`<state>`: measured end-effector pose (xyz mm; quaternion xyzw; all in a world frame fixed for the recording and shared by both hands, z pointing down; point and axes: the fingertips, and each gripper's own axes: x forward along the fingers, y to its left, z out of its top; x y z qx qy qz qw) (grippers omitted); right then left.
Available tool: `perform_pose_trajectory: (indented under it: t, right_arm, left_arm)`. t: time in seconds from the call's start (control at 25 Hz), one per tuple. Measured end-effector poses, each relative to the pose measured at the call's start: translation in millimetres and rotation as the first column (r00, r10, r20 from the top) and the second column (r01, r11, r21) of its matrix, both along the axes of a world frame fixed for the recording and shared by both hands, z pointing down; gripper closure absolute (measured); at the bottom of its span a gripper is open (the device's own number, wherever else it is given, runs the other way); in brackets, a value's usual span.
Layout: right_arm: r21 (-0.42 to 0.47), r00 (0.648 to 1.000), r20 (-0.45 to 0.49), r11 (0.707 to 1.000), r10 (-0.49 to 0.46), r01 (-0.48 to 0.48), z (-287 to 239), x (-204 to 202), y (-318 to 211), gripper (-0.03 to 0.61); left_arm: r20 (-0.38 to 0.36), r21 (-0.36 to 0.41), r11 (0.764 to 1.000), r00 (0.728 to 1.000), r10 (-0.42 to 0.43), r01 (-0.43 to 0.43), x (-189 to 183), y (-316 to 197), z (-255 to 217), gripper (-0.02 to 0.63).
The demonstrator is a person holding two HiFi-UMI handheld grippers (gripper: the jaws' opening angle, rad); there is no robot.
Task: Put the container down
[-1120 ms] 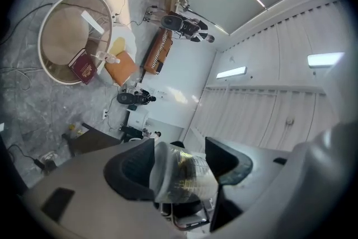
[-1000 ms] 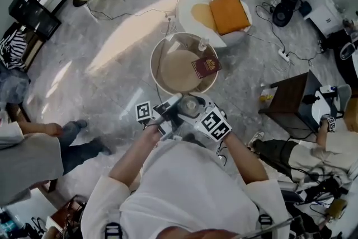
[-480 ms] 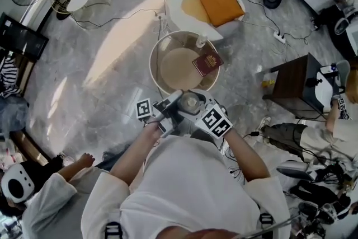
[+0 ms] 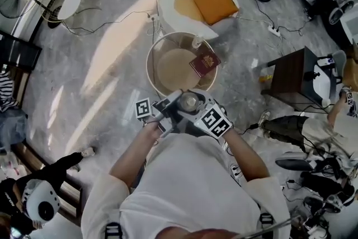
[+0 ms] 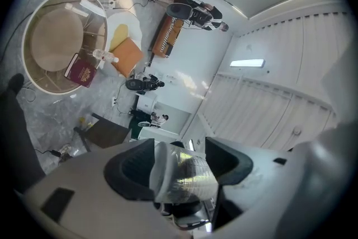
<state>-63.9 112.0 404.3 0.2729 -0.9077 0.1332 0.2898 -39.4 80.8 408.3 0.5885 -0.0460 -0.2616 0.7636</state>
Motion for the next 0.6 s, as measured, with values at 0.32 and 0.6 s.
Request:
perform_pose_trajectory:
  t: [0.32,0.6]
  right_arm:
    - [0.001,0.998,-0.007,0.998,-0.056,0.056,4.8,25.3,-40.5,0.239]
    - [-0.002,0.99,-0.048,0.991,-0.131,0.131,37.0,47.6,-75.9,0.241]
  left_arm:
    - [0.011,0.001,0.998,0.998,-0.061,0.061,22.6,-41.4,6.8,0.341]
    - [0.019,-0.009,0.991,0.991,-0.133,0.134,38.6,-78.6,37.1,0.341]
